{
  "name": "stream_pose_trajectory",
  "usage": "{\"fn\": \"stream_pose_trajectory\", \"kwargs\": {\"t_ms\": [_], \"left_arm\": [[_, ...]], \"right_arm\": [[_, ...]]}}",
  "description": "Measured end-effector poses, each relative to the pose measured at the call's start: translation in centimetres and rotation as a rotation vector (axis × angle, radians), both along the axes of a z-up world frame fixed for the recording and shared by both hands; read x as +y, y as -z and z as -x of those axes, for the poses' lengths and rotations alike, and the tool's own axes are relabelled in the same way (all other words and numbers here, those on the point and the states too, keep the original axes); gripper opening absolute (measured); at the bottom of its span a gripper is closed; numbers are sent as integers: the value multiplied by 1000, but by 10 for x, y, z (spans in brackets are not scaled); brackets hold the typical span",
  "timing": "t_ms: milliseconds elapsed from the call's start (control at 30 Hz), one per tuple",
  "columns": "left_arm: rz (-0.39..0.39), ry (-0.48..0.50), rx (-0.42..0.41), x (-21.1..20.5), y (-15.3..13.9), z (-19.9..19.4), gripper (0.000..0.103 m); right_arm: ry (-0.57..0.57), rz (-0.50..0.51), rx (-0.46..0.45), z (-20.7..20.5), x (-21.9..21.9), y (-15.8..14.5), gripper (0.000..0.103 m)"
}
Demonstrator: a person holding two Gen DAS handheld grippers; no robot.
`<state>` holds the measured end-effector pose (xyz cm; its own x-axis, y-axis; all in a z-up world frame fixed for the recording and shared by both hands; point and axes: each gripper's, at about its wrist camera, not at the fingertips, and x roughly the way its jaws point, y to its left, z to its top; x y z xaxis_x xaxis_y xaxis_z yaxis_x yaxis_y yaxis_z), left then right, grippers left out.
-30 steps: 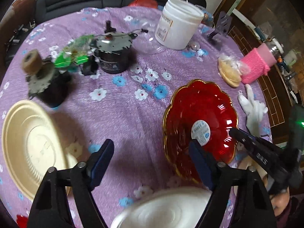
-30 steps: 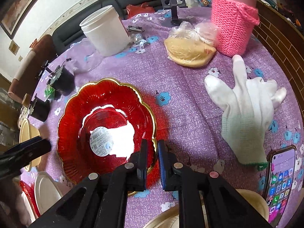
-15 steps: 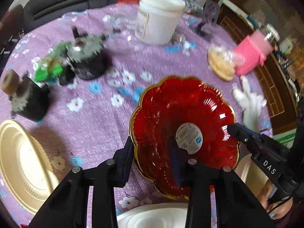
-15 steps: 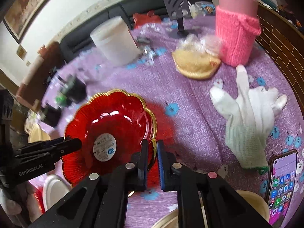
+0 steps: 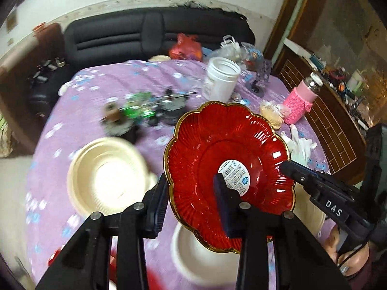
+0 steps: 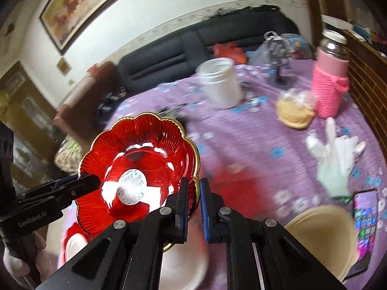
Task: Organize plates and bowls
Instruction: 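Carry the small red plate over and lower it onto the red plate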
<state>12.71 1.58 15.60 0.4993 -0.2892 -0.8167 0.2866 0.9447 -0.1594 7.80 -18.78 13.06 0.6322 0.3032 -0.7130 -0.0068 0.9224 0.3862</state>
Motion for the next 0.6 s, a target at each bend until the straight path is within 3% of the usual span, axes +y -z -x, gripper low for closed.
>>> {"fn": "stream_pose_trajectory", "kwargs": {"t_ms": [267,600], "left_arm": [[-4,-143,-54,96,-10,81,35],[17,-303,-39,189,27,145,41]], "right_arm": [[-176,-4,-10,38,98,-7,11],[-324,8,81,62,197,38,13]]}}
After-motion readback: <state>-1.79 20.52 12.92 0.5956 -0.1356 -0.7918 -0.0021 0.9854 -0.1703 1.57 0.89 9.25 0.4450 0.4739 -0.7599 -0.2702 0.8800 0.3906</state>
